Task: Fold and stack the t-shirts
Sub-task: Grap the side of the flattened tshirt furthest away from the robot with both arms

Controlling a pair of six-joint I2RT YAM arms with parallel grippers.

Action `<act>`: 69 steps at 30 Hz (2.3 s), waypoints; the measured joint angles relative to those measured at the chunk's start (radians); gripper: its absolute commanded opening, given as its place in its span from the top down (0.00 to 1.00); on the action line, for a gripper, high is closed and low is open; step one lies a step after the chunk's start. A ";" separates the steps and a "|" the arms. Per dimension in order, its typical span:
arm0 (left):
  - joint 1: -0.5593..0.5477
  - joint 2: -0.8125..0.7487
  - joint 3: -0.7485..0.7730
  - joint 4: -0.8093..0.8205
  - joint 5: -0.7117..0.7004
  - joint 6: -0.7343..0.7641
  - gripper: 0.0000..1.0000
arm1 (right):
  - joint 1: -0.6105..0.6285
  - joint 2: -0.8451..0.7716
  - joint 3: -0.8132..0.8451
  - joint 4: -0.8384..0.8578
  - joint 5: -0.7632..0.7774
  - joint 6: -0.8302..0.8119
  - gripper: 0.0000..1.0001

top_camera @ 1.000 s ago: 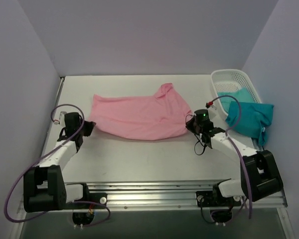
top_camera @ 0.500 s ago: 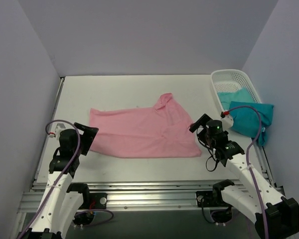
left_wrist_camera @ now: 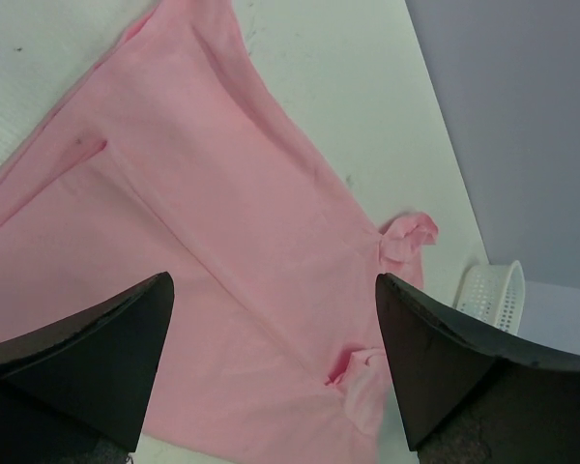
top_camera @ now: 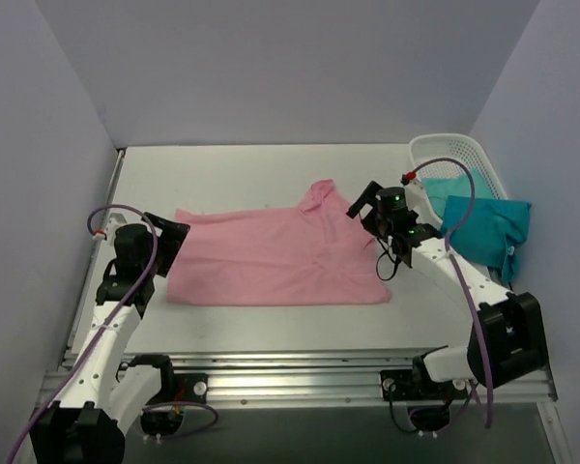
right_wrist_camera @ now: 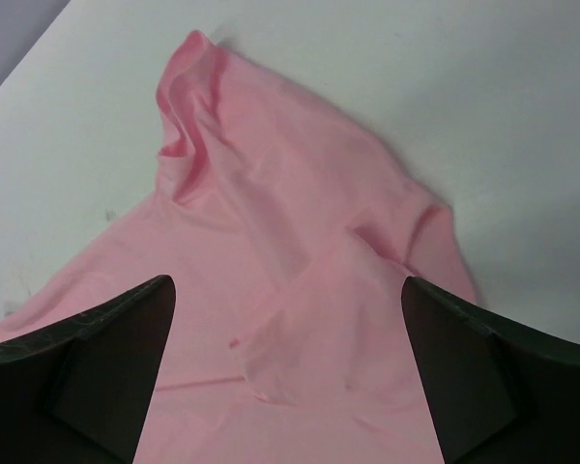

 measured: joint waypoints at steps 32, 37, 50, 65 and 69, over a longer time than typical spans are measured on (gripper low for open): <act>0.110 0.768 0.200 0.593 0.050 0.100 0.01 | -0.015 1.044 0.948 0.169 -0.148 -0.026 0.06; 0.121 0.785 0.203 0.615 0.069 0.098 0.00 | -0.026 1.044 0.931 0.180 -0.154 -0.021 0.07; 0.132 0.792 0.203 0.651 0.094 0.080 0.00 | -0.028 1.101 0.906 0.263 -0.183 -0.006 0.33; 0.147 0.851 0.203 0.678 0.108 0.077 0.00 | -0.021 1.149 0.929 0.258 -0.220 -0.008 1.00; 0.149 0.867 0.203 0.681 0.110 0.076 0.00 | -0.021 1.149 0.929 0.259 -0.221 -0.008 1.00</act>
